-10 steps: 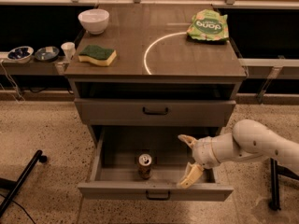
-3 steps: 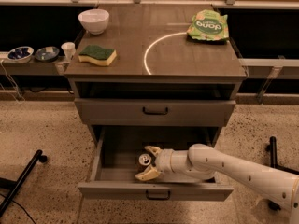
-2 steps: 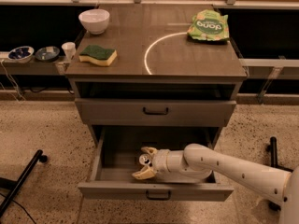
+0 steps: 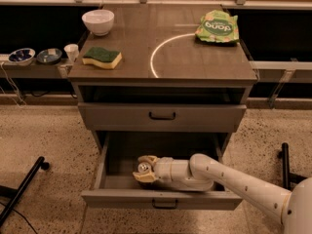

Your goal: Pick orange can from middle drawer and place on counter

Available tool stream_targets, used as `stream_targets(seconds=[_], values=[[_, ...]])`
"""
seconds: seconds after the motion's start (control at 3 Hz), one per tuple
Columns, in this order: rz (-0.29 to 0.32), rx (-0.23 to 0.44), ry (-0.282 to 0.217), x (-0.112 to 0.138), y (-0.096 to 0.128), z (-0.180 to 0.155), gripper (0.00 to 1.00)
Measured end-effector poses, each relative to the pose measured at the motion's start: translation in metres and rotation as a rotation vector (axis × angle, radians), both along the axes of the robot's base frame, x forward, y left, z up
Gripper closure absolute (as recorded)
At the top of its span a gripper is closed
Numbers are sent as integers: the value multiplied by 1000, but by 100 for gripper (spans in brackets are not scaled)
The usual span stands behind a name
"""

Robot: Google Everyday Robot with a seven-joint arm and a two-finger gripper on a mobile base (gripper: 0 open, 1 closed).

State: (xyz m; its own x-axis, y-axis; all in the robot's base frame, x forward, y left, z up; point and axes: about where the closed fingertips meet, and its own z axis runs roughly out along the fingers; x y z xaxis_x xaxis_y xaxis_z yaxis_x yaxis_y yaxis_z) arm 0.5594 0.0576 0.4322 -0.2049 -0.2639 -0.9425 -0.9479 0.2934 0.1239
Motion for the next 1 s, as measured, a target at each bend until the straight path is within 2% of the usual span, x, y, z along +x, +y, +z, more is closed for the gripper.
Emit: stream_targets(seconds=[0.33, 0.67, 1.0], values=[[-3, 75, -54, 1, -19, 32, 96], [21, 18, -111, -16, -66, 66, 100], [47, -94, -204, -11, -124, 132, 100]])
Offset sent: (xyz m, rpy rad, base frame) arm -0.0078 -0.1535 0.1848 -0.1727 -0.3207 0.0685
